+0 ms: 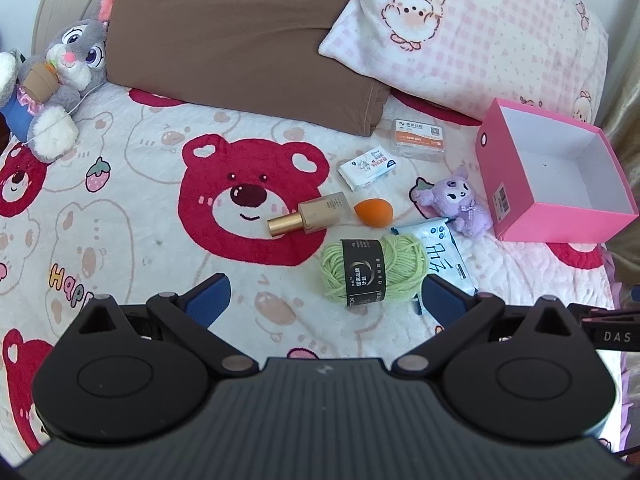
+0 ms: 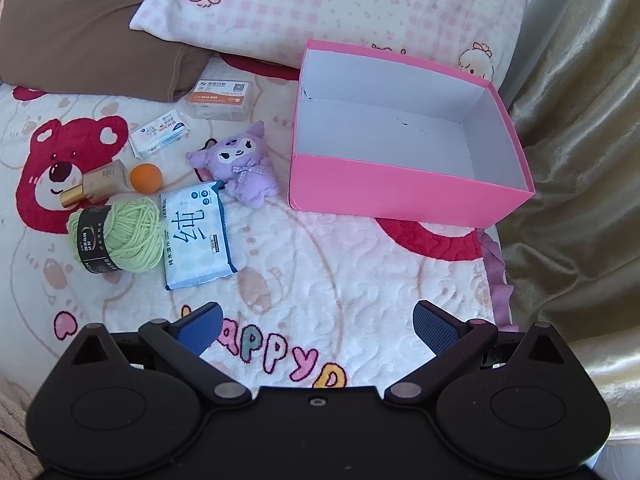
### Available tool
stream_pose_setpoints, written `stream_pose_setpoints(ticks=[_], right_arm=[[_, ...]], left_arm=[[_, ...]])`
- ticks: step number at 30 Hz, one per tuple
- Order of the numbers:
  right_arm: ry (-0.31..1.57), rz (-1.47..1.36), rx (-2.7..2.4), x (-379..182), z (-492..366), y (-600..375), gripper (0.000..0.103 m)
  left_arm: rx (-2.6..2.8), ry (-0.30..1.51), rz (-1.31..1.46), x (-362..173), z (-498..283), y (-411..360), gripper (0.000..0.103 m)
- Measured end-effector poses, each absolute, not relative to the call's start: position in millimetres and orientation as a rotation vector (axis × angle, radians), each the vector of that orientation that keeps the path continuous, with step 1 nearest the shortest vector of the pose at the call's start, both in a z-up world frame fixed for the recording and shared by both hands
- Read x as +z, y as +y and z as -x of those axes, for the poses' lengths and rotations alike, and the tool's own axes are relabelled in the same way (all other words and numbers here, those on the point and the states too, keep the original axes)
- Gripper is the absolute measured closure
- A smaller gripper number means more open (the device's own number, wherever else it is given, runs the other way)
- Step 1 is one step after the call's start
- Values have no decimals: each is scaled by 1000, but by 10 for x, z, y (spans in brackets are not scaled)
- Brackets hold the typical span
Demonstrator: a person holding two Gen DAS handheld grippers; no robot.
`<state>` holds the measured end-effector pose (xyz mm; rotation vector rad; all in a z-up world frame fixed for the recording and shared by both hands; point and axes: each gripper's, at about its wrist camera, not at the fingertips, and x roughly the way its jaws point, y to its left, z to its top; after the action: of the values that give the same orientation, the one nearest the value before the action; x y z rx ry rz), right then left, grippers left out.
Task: Organize objects
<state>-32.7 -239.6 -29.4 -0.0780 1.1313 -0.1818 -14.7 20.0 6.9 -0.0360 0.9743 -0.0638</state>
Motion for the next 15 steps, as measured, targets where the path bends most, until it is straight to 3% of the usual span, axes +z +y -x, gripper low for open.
stream_pose_setpoints(ticks=[8, 15], right_arm=[[946, 105, 156, 60, 414, -2092, 1], [842, 98, 368, -257, 147, -1836, 1]], left_arm=[[-204, 1032, 74, 267, -11, 282, 0], [-196, 1019, 20, 108, -441, 240, 2]])
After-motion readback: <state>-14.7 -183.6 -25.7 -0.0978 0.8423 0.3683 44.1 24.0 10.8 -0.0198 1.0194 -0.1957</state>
